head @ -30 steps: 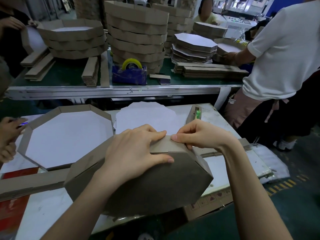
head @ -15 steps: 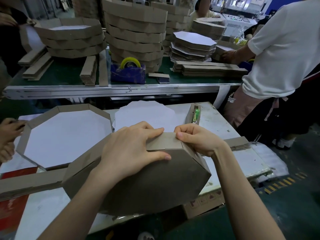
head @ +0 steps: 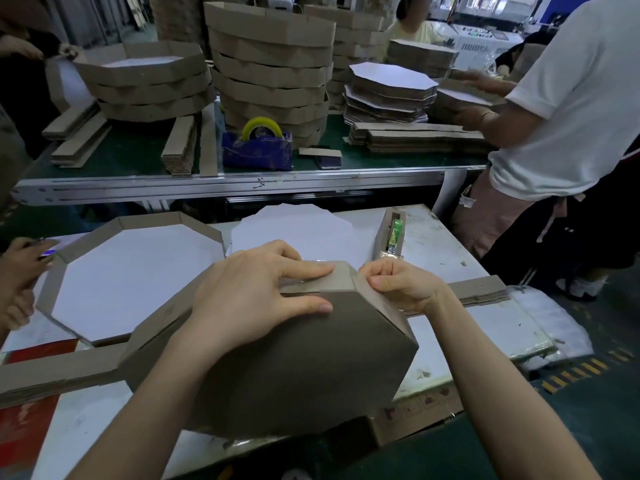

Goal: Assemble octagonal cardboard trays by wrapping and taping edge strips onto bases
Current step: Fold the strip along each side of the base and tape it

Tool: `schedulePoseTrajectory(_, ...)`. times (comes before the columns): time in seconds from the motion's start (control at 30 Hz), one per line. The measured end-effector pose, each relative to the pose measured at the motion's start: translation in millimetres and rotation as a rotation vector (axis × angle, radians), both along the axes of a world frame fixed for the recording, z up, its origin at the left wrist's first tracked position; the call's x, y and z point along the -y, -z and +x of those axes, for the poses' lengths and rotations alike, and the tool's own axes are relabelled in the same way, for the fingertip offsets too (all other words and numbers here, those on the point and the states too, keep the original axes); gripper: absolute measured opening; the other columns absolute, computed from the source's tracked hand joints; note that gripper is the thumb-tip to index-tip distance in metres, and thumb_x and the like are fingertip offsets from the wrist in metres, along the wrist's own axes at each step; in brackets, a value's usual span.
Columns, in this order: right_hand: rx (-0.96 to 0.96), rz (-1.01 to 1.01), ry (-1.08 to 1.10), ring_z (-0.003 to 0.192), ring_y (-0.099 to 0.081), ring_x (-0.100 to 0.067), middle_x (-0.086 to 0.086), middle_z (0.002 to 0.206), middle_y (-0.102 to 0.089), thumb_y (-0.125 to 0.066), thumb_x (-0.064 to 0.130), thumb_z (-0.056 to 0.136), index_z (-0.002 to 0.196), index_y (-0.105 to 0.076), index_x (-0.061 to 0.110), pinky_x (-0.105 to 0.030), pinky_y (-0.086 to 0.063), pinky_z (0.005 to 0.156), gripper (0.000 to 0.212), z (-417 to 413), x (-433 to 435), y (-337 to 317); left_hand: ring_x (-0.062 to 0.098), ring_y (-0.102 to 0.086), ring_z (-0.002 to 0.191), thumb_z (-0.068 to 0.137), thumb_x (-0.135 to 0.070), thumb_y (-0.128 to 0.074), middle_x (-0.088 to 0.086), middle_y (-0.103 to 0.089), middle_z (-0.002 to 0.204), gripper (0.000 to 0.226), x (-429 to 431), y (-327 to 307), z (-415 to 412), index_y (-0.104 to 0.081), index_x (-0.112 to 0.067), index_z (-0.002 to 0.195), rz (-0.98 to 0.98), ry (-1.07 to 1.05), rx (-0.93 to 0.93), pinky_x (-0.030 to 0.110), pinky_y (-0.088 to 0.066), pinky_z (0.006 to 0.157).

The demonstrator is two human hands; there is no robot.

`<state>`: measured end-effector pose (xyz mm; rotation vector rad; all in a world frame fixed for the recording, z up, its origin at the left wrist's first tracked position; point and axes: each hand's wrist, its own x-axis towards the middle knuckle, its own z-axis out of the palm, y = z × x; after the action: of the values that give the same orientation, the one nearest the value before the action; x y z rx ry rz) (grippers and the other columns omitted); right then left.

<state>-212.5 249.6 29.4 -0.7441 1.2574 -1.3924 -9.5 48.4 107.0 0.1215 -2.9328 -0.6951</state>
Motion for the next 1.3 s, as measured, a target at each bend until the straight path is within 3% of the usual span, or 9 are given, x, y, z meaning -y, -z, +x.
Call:
schedulePoseTrajectory(0.17, -0.081, 0.377, 0.848, 0.072, -0.066, -0.015, -0.006, 0.089, -0.071, -0.053, 0.003, 0.099, 0.119, -0.066, 0.002, -0.028, -0.055, 0.059, 0.023, -45.6, 3.9, 28.9, -0.001, -0.049, 0.090, 0.059, -0.092, -0.030, -0.033, -0.047, 0.108, 0.042, 12.9, 0.8, -6.2, -0.034, -0.082, 0.100, -0.037, -0.003, -0.017, 0.023, -0.042, 0.068)
schedulePoseTrajectory(0.23, -0.099, 0.507, 1.025, 0.076, -0.060, -0.019, -0.008, 0.091, -0.062, -0.052, 0.002, 0.099, 0.120, -0.061, 0.004, -0.033, -0.054, 0.061, 0.023, -61.1, 7.1, 37.7, -0.001, -0.048, 0.090, 0.061, -0.091, -0.028, -0.032, -0.045, 0.109, 0.040, 11.2, 1.5, -10.3, -0.031, -0.083, 0.101, -0.057, 0.003, -0.022, 0.024, -0.045, 0.070)
schedulePoseTrajectory(0.43, -0.060, 0.656, 1.109, 0.120, -0.055, -0.043, -0.022, 0.135, -0.054, -0.061, 0.005, 0.096, 0.132, -0.051, -0.007, -0.052, -0.050, 0.090, 0.039, -97.0, 15.4, 64.2, -0.002, -0.050, 0.092, 0.067, -0.093, -0.028, -0.034, -0.046, 0.109, 0.045, 14.0, 4.4, -19.3, -0.034, -0.081, 0.109, -0.068, 0.013, -0.045, 0.021, -0.043, 0.069)
schedulePoseTrajectory(0.63, -0.012, 0.708, 1.112, 0.113, -0.061, -0.043, -0.026, 0.120, -0.061, -0.059, -0.005, 0.092, 0.129, -0.052, -0.008, -0.059, -0.050, 0.096, 0.038, -134.3, 24.5, 87.0, -0.005, -0.053, 0.094, 0.066, -0.094, -0.029, -0.040, -0.048, 0.108, 0.045, 22.7, 6.7, -27.8, -0.033, -0.084, 0.110, -0.040, 0.007, -0.051, 0.018, -0.041, 0.068)
schedulePoseTrajectory(0.87, 0.046, 0.738, 1.174, 0.103, -0.064, -0.036, -0.020, 0.111, -0.064, -0.054, -0.004, 0.092, 0.119, -0.055, 0.000, -0.051, -0.052, 0.097, 0.028, -156.0, 33.7, 96.4, -0.007, -0.052, 0.095, 0.068, -0.094, -0.027, -0.038, -0.048, 0.113, 0.047, 24.0, 8.1, -41.0, -0.028, -0.085, 0.114, -0.052, 0.028, -0.052, 0.019, -0.043, 0.068)
schedulePoseTrajectory(1.0, 0.158, 0.559, 1.409, 0.068, -0.055, -0.021, -0.006, 0.075, -0.058, -0.058, 0.018, 0.090, 0.092, -0.060, 0.006, -0.034, -0.050, 0.070, 0.012, -143.8, 41.9, 88.2, -0.007, -0.052, 0.094, 0.067, -0.095, -0.027, -0.039, -0.048, 0.112, 0.048, 26.6, 8.4, -42.4, -0.028, -0.085, 0.113, -0.048, 0.019, -0.064, 0.018, -0.039, 0.064)
schedulePoseTrajectory(1.07, 0.270, 0.405, 1.557, 0.061, -0.053, -0.018, 0.000, 0.070, -0.059, -0.057, 0.031, 0.084, 0.075, -0.059, 0.014, -0.028, -0.041, 0.057, 0.019, -134.9, 47.1, 86.0, -0.007, -0.052, 0.094, 0.066, -0.095, -0.027, -0.039, -0.048, 0.113, 0.048, 26.1, 8.6, -43.8, -0.028, -0.085, 0.113, -0.055, 0.016, -0.070, 0.017, -0.039, 0.064)
schedulePoseTrajectory(1.2, 0.362, 0.268, 1.669, 0.067, -0.057, -0.019, -0.001, 0.076, -0.063, -0.054, 0.037, 0.082, 0.073, -0.063, 0.015, -0.027, -0.044, 0.062, 0.025, -112.1, 48.3, 101.4, -0.007, -0.051, 0.093, 0.066, -0.094, -0.029, -0.039, -0.048, 0.113, 0.043, 24.6, 9.1, -45.4, -0.028, -0.087, 0.109, -0.071, 0.023, -0.070, 0.016, -0.038, 0.064)
schedulePoseTrajectory(1.3, 0.285, 0.313, 1.642, 0.068, -0.051, -0.019, 0.000, 0.074, -0.057, -0.053, 0.035, 0.090, 0.075, -0.059, 0.012, -0.028, -0.044, 0.064, 0.029, -94.9, 44.6, 118.9, -0.007, -0.052, 0.093, 0.067, -0.093, -0.030, -0.039, -0.048, 0.110, 0.041, 24.6, 9.0, -45.5, -0.028, -0.087, 0.108, -0.081, 0.022, -0.071, 0.016, -0.038, 0.064)
